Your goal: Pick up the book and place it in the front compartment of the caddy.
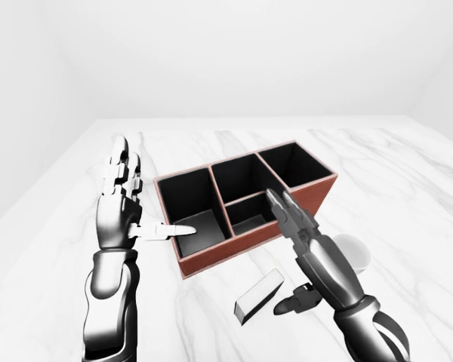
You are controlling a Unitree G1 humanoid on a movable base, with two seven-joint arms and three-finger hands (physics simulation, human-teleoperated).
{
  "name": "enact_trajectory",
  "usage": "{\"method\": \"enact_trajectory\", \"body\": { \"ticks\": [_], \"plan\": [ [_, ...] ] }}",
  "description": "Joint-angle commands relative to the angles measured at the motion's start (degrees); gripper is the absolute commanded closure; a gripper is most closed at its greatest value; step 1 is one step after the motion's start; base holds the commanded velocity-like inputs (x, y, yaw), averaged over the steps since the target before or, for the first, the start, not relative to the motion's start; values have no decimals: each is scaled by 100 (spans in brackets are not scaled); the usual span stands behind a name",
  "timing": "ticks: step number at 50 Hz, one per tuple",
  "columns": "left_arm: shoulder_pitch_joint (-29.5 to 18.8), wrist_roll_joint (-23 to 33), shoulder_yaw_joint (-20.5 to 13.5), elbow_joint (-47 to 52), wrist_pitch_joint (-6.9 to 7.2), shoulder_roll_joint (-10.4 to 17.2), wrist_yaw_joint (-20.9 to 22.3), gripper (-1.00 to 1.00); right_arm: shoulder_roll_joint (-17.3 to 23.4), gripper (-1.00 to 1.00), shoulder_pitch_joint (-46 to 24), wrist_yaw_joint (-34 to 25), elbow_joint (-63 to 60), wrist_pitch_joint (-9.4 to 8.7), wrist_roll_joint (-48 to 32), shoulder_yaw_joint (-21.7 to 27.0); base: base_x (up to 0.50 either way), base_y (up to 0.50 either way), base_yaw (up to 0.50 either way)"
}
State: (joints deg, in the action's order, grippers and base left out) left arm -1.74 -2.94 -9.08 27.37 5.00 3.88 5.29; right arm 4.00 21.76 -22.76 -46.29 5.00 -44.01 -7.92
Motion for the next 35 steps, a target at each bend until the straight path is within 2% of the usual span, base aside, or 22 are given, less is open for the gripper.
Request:
{"method": "enact_trajectory", "body": {
  "ticks": [1,35],
  "plan": [
    [1,4,1,19,0,-1,5,-100,39,-100,65,235,226,0,-238,-76,0,0,0],
    [-28,-33,-53,11,0,21,15,-100,222,-100,179,890,763,0,-780,-525,0,0,0]
  ]
}}
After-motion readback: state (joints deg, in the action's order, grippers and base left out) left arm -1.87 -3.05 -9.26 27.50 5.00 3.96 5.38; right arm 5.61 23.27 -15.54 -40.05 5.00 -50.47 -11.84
